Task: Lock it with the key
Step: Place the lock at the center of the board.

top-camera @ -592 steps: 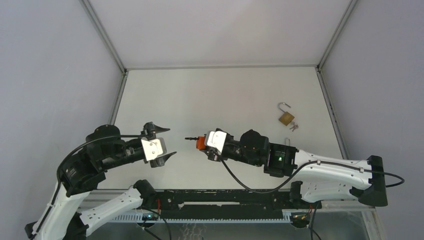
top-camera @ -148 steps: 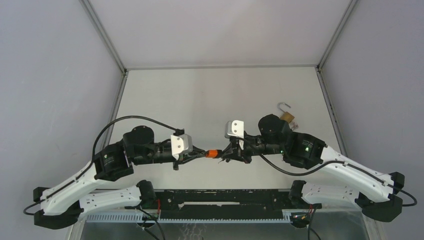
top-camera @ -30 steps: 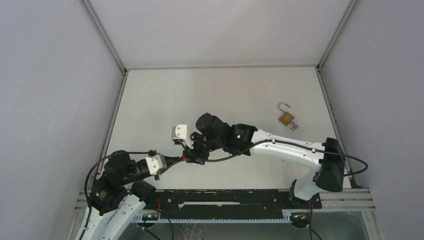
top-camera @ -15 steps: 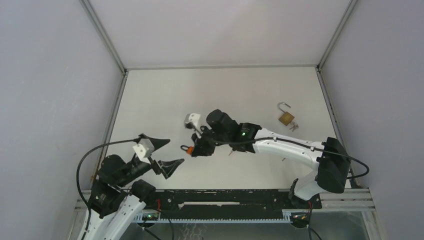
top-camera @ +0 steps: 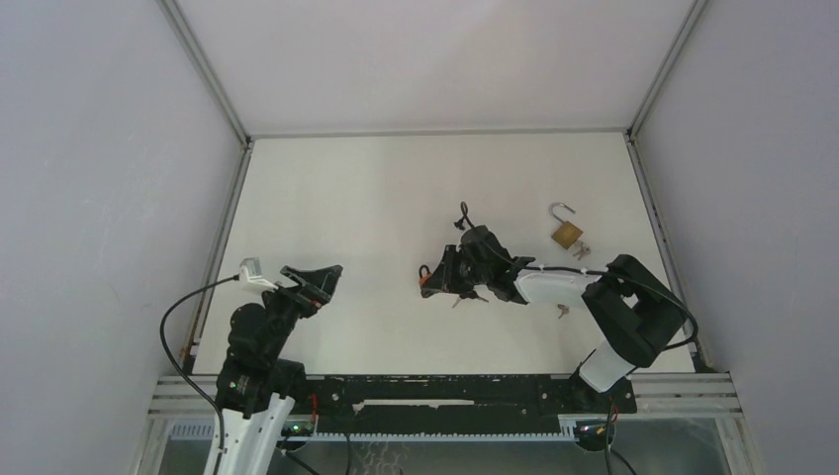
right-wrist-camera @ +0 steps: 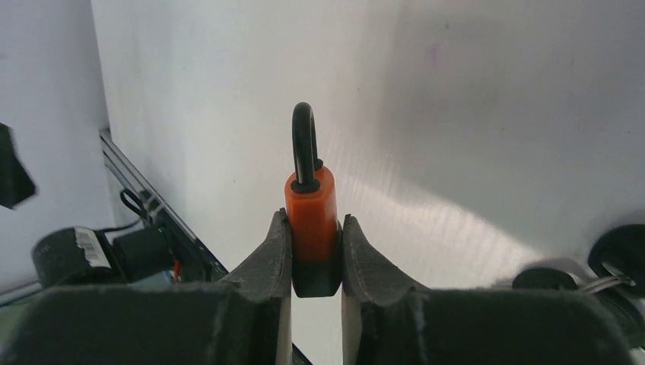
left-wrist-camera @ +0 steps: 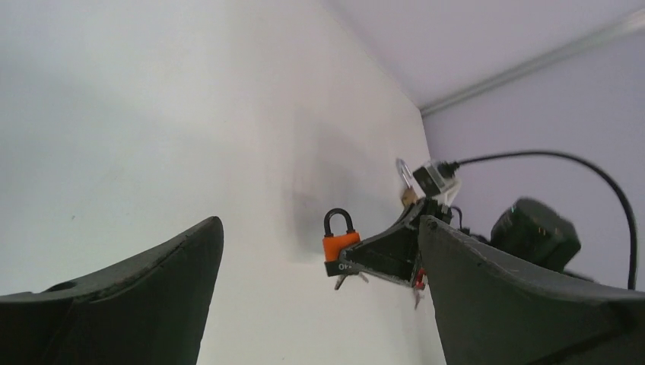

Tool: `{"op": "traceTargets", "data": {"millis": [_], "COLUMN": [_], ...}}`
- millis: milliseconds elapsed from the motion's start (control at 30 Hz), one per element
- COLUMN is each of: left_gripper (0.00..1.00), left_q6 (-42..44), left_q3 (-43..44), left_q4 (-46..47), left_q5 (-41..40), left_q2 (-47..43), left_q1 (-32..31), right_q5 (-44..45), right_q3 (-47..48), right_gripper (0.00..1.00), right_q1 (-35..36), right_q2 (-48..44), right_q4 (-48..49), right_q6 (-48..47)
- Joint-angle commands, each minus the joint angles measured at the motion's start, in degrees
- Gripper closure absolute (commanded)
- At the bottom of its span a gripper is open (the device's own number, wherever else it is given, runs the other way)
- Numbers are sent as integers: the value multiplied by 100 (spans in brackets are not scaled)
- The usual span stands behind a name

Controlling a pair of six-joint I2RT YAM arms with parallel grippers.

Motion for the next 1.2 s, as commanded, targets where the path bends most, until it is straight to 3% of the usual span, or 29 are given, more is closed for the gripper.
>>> {"op": "traceTargets", "data": {"millis": [0, 200, 300, 400, 567, 600, 700, 800, 967, 1067, 1167], "left_gripper": [0, 0, 0, 0, 0, 0, 0, 0, 0, 0, 0], "left_q6": [-1602, -1664, -1676, -1659, -1562, -1526, -1288, -1025, -1014, -888, -820], "left_q3": [-490, -742, -801, -811, -708, -633, -421, -301, -475, -518, -595], "left_q4": [157, 45, 85, 169, 192, 194, 303, 515, 1041, 1058, 1186], "left_q5": [100, 24, -47, -124, -228, -243, -247, -325, -371, -384, -386], "left_q2": [-145, -606, -789, -922, -866, -748, -386, -29, 140, 100, -40], "left_q1": [605, 875, 875, 890, 893, 898, 893, 893, 893, 898, 894], "right_q5": [-41, 128, 207, 297, 560, 599, 640, 5, -482, -496, -497], "right_q3": [44, -115, -121, -114, -113, -109, 132, 779, 2214, 2774, 3135], "right_gripper": [100, 100, 84, 60, 35, 12, 2, 1, 1, 1, 1], "right_q1": [-138, -192, -203, -190, -227, -272, -543, -1211, -3333, -4429, -5030], "right_q2": [237, 412, 379, 205, -448, -633, -1322, -1809, -1570, -1144, -646], "right_q4": [1076, 959, 735, 463, -217, -377, -1271, -2350, -4252, -4625, -4673], "right_q6": [985, 1318, 1325, 1284, 1043, 940, 272, -1306, -3751, -4568, -5305]}}
